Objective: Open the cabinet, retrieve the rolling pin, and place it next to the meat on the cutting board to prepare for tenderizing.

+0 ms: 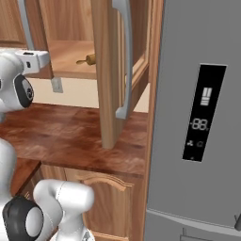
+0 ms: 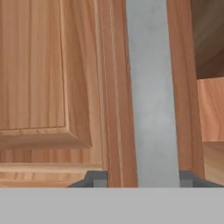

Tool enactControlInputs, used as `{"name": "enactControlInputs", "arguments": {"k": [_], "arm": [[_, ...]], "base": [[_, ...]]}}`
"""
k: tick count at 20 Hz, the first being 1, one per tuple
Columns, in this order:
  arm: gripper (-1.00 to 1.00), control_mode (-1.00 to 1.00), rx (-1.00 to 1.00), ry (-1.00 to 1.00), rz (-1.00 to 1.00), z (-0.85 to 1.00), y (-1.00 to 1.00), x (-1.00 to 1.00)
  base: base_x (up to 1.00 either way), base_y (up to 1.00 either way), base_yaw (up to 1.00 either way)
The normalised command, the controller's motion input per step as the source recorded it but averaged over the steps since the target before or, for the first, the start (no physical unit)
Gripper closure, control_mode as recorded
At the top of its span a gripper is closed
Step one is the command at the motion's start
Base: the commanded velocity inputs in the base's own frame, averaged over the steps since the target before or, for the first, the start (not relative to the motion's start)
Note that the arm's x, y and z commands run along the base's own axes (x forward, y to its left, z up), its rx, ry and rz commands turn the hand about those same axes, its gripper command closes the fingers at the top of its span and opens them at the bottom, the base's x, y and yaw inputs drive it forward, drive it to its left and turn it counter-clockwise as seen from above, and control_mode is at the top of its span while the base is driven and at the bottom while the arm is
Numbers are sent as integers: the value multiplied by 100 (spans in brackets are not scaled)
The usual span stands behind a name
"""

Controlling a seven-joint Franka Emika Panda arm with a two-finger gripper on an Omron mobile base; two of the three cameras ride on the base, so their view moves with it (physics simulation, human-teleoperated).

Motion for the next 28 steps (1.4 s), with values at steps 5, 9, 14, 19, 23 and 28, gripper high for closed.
{"name": "enactControlInputs", "arguments": {"k": [5, 9, 14, 19, 23, 28], "arm": [[100, -100, -5, -5, 12, -2, 58, -72], [100, -100, -1, -3, 12, -4, 62, -85], [100, -100, 0, -3, 11, -4, 65, -87], [100, -100, 0, -3, 9, -1, 68, -87], [100, -100, -2, -3, 7, -4, 70, -87], [-100, -100, -3, -1, 7, -6, 57, -55]], "base": [[0, 0, 0], [0, 0, 0], [0, 0, 0], [0, 0, 0], [0, 0, 0], [0, 0, 0]]}}
